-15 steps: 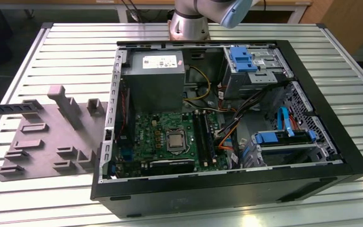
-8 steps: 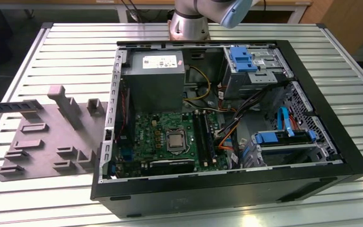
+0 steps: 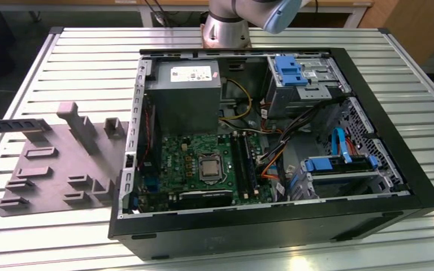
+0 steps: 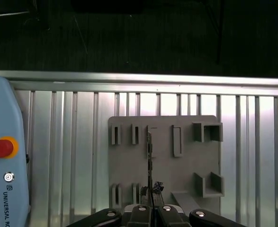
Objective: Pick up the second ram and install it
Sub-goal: 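Pick up the second ram and move it above second insertion slot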
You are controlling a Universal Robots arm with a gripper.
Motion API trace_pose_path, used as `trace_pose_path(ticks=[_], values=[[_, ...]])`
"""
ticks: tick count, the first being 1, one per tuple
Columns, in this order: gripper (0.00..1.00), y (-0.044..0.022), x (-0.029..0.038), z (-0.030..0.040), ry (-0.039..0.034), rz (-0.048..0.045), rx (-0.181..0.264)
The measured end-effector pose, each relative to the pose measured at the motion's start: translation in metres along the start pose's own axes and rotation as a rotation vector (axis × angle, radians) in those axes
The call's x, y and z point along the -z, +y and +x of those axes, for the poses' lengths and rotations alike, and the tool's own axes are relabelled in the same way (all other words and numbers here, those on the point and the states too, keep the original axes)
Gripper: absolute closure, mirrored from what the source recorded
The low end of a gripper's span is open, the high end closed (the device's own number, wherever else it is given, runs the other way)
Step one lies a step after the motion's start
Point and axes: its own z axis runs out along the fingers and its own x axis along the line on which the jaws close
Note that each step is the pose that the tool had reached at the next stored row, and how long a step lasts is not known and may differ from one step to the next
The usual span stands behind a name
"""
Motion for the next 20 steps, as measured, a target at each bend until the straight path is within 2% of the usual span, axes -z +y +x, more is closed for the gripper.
trace_pose_path(ticks=[20], values=[[0.89, 0.0003, 0.0121, -0.0008, -0.0013, 0.0003, 0.0]])
